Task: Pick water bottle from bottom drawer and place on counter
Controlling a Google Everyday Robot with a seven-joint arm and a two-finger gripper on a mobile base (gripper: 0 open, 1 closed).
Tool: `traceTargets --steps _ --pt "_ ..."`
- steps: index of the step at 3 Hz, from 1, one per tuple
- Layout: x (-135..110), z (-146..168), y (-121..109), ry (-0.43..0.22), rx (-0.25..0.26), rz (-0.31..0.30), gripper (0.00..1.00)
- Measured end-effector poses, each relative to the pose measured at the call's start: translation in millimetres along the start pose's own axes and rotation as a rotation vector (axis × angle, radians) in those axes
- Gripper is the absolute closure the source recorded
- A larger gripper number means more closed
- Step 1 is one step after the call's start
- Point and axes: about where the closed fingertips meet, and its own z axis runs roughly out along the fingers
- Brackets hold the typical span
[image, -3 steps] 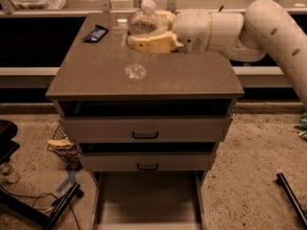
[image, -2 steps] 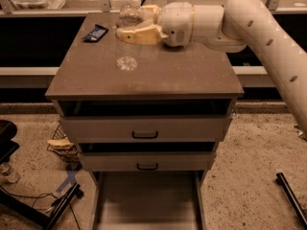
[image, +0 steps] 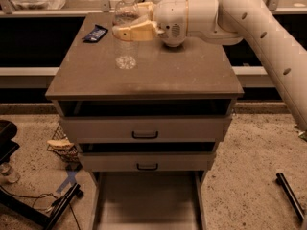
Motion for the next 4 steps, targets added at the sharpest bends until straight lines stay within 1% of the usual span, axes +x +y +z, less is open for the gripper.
traceTargets --steps 1,2,3,4 --pt "17 10 -25 0.093 -0.006 0.087 1.0" --pt "34 24 -43 0.15 -0.026 0.173 1.0" --pt "50 40 -50 0.136 -0.044 0.231 1.0" --pt "63 61 -49 0.088 -0.061 0.253 1.0"
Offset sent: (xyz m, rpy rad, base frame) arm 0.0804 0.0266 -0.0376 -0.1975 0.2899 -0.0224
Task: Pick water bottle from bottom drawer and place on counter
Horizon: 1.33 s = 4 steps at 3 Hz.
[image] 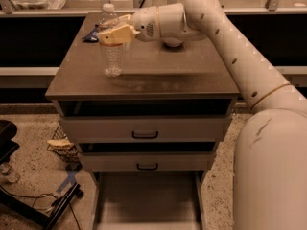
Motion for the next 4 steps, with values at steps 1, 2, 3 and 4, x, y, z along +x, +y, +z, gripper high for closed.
traceTargets --steps 1,2,3,4 --pt "14 10 0 -0.046 -0.004 0.007 1.0" --pt "24 11 2 -0.046 0.003 0.0 1.0" --pt "34 11 4 -0.023 0.008 -0.004 1.0" --pt "36 13 5 -0.018 0.008 -0.005 1.0"
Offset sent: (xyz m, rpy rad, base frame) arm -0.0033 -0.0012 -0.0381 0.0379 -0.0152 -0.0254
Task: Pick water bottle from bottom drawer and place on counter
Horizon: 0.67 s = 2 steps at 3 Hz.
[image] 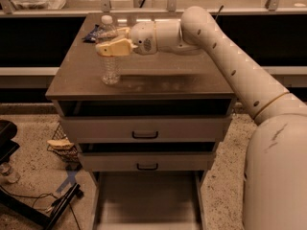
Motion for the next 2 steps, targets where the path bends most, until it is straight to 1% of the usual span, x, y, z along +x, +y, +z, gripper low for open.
traceTargets --steps 2 --pt "-1.0 0.0 0.1 0.0 0.0 0.0 1.0"
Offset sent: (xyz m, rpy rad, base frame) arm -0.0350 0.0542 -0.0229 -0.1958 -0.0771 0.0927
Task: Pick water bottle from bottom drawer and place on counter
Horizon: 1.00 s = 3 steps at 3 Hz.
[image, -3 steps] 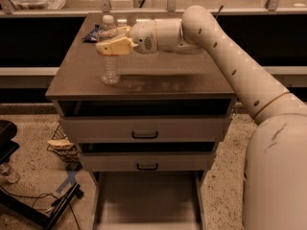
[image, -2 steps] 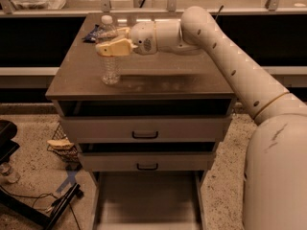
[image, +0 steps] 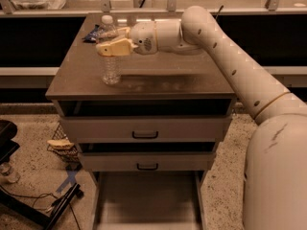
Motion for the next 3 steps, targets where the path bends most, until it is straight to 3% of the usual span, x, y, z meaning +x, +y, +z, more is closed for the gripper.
traceTargets --steps 3 --pt "-0.9 0.0 0.1 0.0 0.0 0.0 1.0"
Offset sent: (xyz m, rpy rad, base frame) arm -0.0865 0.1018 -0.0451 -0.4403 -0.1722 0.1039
